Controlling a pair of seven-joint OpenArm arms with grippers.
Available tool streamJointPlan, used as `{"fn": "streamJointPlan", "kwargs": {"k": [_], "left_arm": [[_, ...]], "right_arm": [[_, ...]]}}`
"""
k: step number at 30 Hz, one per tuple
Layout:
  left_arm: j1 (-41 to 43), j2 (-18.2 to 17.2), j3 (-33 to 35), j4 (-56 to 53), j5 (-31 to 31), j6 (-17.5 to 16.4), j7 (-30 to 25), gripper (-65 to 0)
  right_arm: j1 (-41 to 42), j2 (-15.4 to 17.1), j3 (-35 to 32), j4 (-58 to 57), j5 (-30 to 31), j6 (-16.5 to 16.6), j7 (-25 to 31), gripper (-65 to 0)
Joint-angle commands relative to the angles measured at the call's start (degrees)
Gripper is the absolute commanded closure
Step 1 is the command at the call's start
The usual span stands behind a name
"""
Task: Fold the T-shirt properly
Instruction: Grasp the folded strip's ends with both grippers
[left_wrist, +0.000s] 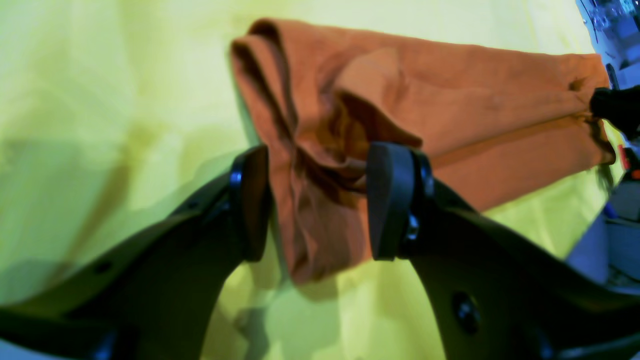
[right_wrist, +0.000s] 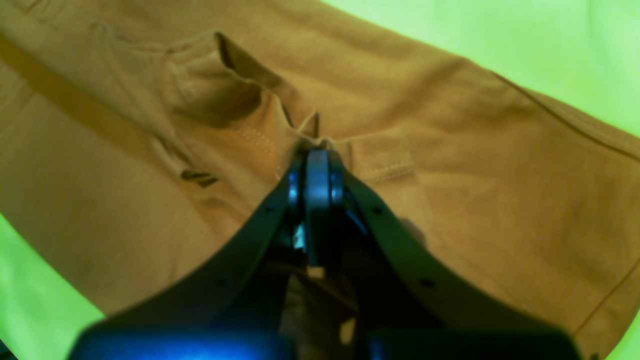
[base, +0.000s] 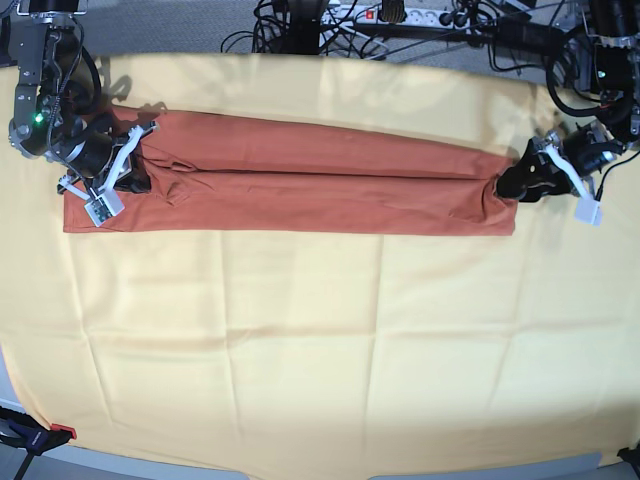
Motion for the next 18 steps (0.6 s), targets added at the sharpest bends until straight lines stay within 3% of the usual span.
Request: {"fn": "streamJointPlan", "kwargs": {"k": [1, 7, 11, 16, 18], "left_arm": [[-0.50, -0.76, -0.24, 0.63, 2.89, 1.14, -0.81, -32.4], [-0.48, 2.51, -0.15, 0.63, 8.72, 3.41, -3.26, -32.4], [-0.48, 4.26, -0.15, 0.63, 10.60, 7.08, -3.21, -32.4], [-0.48, 6.01, -0.15, 0.63, 7.89, 6.88, 1.42, -32.3], [-0.48, 6.19, -0.15, 0.63, 3.61, 4.57, 5.38, -32.3]], "right_arm": [[0.46, 0.83, 0.33, 0.42, 0.15, -0.02, -0.02, 0.0], [0.46, 0.83, 0.33, 0.42, 0.17, 0.61, -0.02, 0.0], [0.44, 0.83, 0.33, 0.42, 0.13, 0.59, -0.04, 0.0], [0.46, 0.83, 0.33, 0.42, 0.15, 0.59, -0.02, 0.0], [0.46, 0.83, 0.33, 0.42, 0.17, 0.59, 0.00, 0.0]]}}
